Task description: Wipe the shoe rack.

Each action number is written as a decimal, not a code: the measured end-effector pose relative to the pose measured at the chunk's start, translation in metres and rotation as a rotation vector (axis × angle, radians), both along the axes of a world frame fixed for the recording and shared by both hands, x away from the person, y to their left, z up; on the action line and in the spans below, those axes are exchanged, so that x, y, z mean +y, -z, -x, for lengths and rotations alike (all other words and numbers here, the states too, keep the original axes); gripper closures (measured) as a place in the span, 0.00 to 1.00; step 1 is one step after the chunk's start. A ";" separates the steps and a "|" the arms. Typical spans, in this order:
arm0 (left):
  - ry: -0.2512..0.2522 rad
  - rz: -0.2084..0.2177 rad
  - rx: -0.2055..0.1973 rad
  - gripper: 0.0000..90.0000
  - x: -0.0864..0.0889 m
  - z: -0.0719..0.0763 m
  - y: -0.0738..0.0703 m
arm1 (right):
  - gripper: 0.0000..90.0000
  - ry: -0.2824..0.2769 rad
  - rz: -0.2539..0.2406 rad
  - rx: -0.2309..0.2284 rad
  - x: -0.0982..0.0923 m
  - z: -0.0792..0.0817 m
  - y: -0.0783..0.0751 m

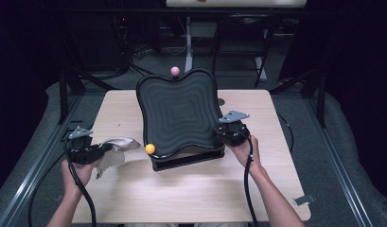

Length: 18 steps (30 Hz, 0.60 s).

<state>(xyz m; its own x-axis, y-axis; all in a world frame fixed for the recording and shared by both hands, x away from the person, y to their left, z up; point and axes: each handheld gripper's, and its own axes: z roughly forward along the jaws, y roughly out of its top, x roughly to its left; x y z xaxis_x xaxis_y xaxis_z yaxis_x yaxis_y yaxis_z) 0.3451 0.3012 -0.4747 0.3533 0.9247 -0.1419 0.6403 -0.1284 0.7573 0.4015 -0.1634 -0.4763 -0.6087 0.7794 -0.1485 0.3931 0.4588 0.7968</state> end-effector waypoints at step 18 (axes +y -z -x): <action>-0.013 -0.050 -0.037 0.93 -0.015 -0.063 -0.046 | 0.72 0.009 0.001 -0.029 -0.003 -0.005 0.002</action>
<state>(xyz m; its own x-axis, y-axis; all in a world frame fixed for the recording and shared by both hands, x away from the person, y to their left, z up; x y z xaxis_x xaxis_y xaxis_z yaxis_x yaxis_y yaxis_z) 0.4079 0.2858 -0.4284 0.3453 0.9348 -0.0826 0.6142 -0.1585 0.7731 0.4066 -0.1669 -0.4781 -0.5975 0.7845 -0.1662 0.3741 0.4560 0.8075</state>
